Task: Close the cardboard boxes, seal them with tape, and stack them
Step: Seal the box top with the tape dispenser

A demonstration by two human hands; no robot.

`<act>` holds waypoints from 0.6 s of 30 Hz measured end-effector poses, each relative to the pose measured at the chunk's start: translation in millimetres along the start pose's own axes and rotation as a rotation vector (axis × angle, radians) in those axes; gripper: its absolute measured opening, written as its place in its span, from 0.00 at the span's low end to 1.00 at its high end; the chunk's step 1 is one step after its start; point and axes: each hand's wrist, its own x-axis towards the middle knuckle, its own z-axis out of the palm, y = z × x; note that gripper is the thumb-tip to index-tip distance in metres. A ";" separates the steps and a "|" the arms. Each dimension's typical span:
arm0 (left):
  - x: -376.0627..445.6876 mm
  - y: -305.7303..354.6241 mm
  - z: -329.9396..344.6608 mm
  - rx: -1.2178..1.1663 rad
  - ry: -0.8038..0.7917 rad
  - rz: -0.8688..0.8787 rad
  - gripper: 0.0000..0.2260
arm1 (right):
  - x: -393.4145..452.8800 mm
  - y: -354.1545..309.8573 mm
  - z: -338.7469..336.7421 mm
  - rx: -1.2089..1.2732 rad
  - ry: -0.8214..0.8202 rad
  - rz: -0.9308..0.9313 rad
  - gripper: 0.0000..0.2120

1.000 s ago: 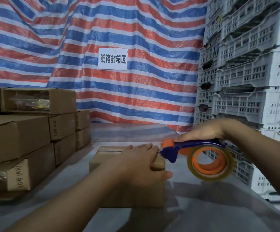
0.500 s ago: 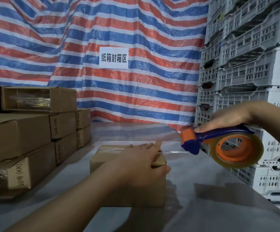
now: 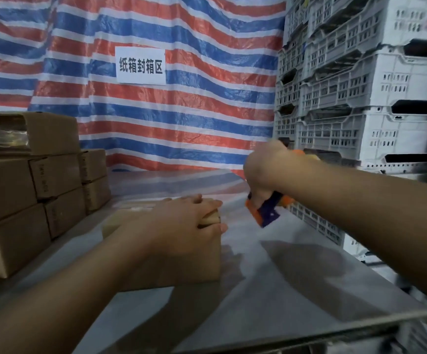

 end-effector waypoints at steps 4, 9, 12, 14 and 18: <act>-7.8 -1.2 2.3 0.034 0.033 -0.005 0.29 | 1.8 5.7 48.6 0.028 0.107 0.119 0.22; -6.2 -3.7 4.7 0.001 0.056 -0.012 0.28 | -3.6 8.8 92.4 0.340 0.316 0.287 0.31; -4.1 -5.2 8.7 0.010 0.086 0.003 0.28 | -9.8 -2.2 109.0 0.388 0.325 0.346 0.31; -2.1 -5.6 10.8 0.005 0.096 0.009 0.28 | -14.1 -14.2 119.5 0.404 0.316 0.361 0.31; 0.0 -5.9 11.0 0.000 0.092 0.025 0.28 | -23.7 -41.5 139.7 0.490 0.235 0.337 0.30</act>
